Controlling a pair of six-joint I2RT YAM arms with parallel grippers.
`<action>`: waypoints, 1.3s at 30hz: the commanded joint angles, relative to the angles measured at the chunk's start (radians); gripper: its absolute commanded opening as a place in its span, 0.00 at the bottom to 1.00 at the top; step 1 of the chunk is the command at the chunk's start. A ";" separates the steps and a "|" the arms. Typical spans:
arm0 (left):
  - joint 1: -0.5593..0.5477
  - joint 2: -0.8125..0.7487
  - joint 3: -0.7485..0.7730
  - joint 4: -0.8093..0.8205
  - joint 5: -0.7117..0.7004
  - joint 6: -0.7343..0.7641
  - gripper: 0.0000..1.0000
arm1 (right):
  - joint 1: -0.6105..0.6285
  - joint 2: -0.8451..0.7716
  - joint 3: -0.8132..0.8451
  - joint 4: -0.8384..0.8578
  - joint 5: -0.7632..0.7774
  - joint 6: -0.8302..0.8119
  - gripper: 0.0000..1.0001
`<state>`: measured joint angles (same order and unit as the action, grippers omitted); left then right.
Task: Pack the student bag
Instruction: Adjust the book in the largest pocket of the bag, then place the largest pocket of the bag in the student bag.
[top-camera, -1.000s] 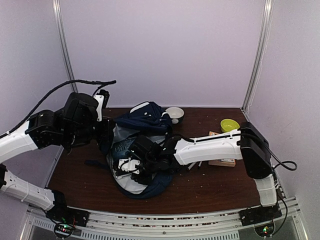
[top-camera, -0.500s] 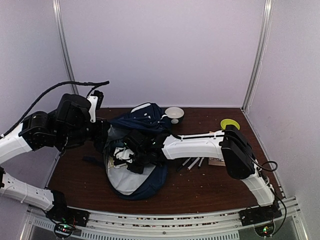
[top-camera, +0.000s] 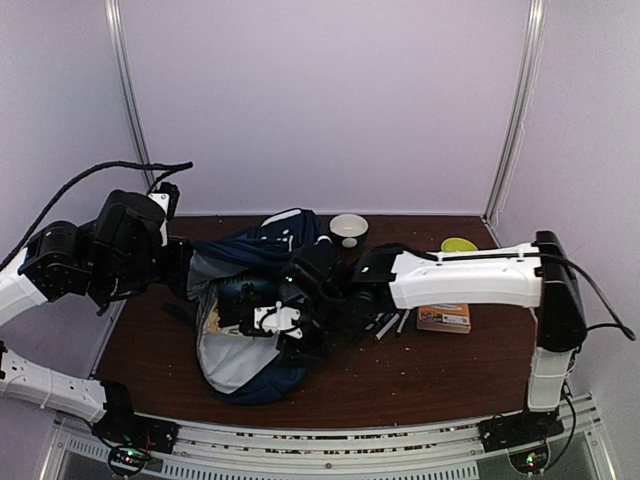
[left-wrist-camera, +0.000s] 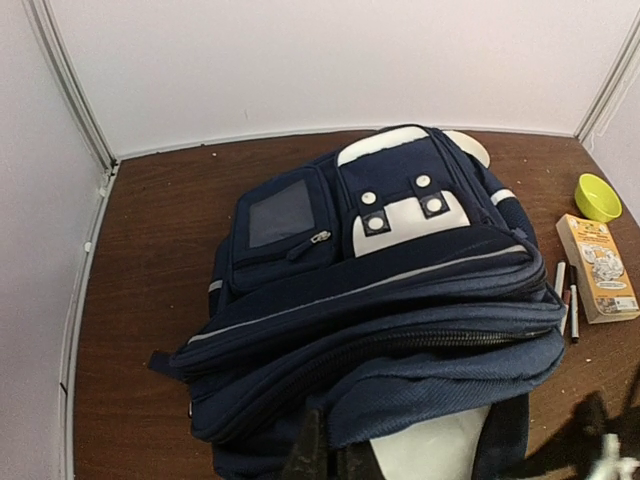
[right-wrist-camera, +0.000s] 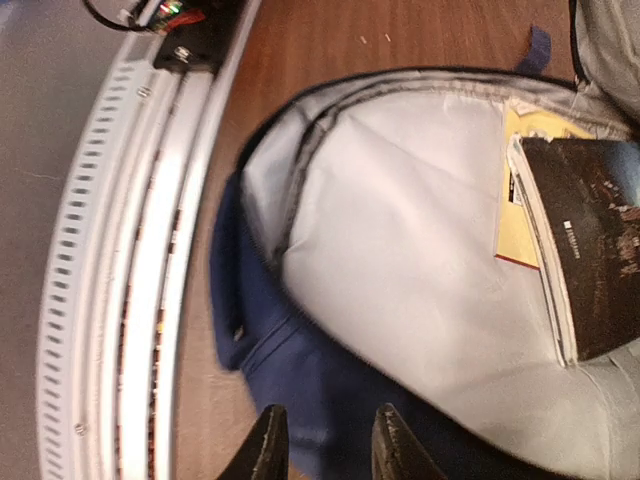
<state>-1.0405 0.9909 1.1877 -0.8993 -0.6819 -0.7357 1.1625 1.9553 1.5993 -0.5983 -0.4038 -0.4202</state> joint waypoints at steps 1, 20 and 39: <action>0.005 -0.026 0.065 0.000 -0.088 -0.016 0.00 | -0.023 -0.168 -0.117 -0.056 -0.077 -0.012 0.30; -0.049 0.013 0.047 0.003 0.019 -0.046 0.00 | -0.383 0.241 0.247 0.024 0.115 0.259 0.31; -0.050 0.215 -0.053 0.137 0.131 0.007 0.02 | -0.466 0.116 0.223 0.065 0.112 0.235 0.40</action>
<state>-1.0885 1.1790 1.1641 -0.8593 -0.5957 -0.7567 0.7238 2.3047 1.9800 -0.6071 -0.3016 -0.1532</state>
